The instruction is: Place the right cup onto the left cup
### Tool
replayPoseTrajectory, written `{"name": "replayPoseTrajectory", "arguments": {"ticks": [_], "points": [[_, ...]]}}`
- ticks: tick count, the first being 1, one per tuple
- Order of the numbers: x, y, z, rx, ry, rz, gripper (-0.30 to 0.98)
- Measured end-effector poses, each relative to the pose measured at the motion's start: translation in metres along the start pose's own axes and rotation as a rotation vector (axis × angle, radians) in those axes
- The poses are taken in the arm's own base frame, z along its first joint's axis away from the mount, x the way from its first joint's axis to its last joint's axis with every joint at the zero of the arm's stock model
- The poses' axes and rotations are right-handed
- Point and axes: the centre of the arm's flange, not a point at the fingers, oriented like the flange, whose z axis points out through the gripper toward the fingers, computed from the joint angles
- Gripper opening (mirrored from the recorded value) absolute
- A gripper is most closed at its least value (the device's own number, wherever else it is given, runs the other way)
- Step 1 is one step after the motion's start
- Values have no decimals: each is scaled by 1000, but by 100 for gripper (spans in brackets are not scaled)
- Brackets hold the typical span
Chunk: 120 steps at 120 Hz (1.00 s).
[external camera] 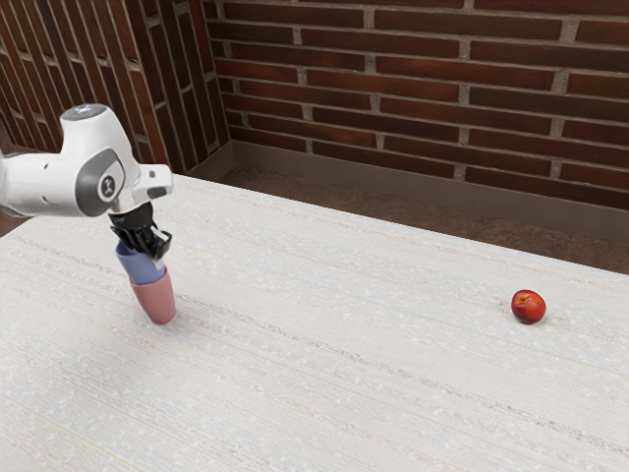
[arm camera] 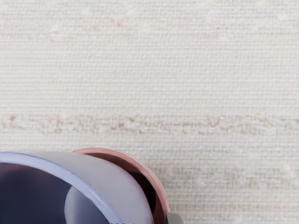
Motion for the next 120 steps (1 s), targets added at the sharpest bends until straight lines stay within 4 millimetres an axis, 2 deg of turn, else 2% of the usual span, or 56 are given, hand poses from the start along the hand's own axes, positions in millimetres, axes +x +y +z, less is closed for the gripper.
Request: {"name": "replayPoseTrajectory", "arguments": {"ticks": [20,31,41,57,75,102,113,120], "points": [[1,0,-6,-5,21,1,37],[1,0,-15,-6,38,4,48],[-3,1,-33,-9,64,6,55],[-12,2,-62,-18,93,9,61],[-15,1,-80,-30,78,12,65],[14,2,-126,-42,39,38,67],[34,2,-139,-45,10,49,68],[45,9,-147,-48,-5,67,68]]}}
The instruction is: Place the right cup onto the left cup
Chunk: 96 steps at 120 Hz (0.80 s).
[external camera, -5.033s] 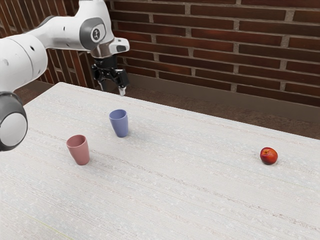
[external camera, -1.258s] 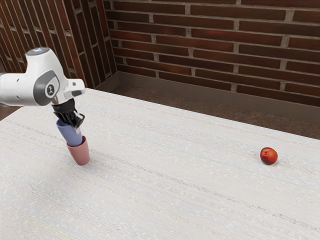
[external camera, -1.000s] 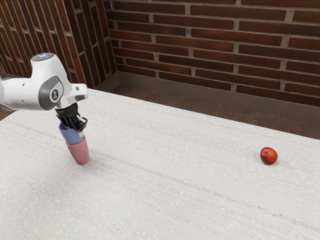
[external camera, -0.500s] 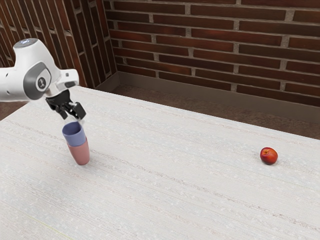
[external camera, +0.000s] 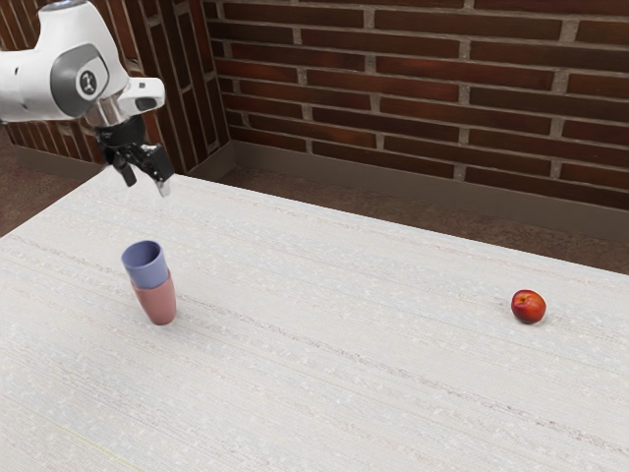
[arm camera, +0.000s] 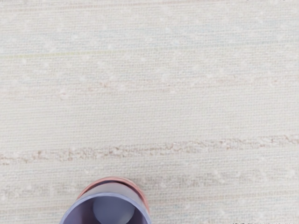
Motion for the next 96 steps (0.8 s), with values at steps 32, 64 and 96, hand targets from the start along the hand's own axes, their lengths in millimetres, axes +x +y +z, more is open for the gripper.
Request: {"name": "replayPoseTrajectory", "arguments": {"ticks": [32,64,96], "points": [[31,36,-43,-12,-11,73,68],[22,39,-63,-26,-17,75,69],[21,40,-61,-31,-29,76,69]]}}
